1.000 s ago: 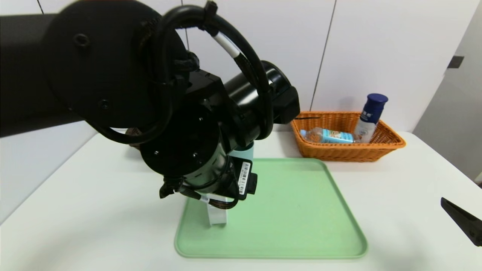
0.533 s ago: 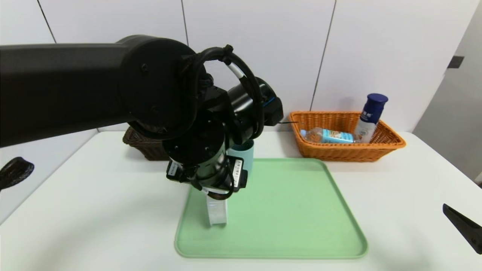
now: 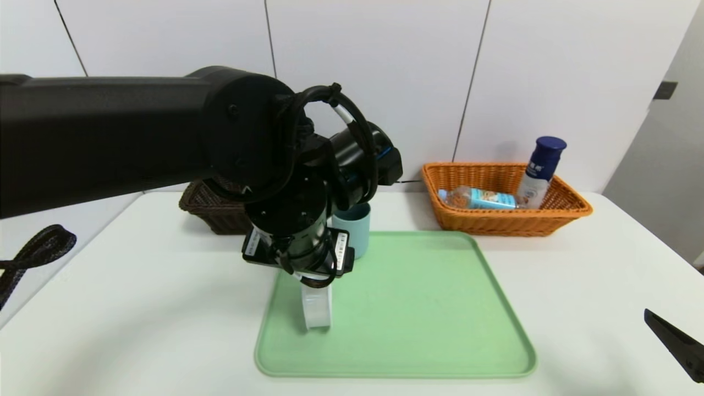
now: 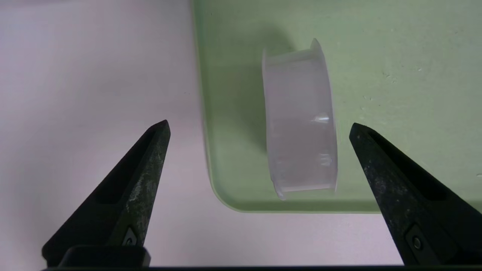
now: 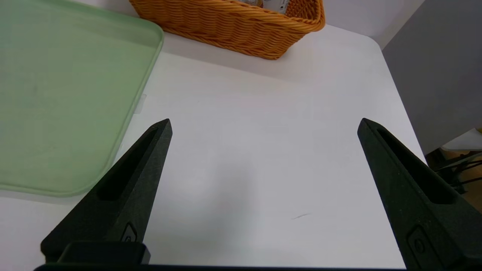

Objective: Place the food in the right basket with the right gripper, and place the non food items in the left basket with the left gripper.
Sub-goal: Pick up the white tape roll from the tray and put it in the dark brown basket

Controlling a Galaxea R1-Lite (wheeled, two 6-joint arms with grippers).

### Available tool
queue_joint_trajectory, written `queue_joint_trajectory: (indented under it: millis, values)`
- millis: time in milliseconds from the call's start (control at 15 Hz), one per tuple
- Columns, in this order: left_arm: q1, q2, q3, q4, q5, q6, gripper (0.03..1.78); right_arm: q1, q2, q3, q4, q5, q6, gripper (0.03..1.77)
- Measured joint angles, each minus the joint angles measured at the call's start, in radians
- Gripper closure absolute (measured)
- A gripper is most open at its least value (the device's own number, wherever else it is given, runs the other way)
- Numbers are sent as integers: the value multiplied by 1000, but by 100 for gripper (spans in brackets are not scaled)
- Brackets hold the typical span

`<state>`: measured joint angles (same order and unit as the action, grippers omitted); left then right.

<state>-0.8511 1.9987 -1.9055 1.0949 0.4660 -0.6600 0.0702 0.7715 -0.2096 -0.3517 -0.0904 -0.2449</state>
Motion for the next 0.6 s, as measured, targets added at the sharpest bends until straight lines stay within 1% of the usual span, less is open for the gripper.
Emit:
queue_joint_trajectory:
  millis: [600]
  values:
    - [-18,39,3,0,-13,-11,12,0,0,8,0,1,0,10]
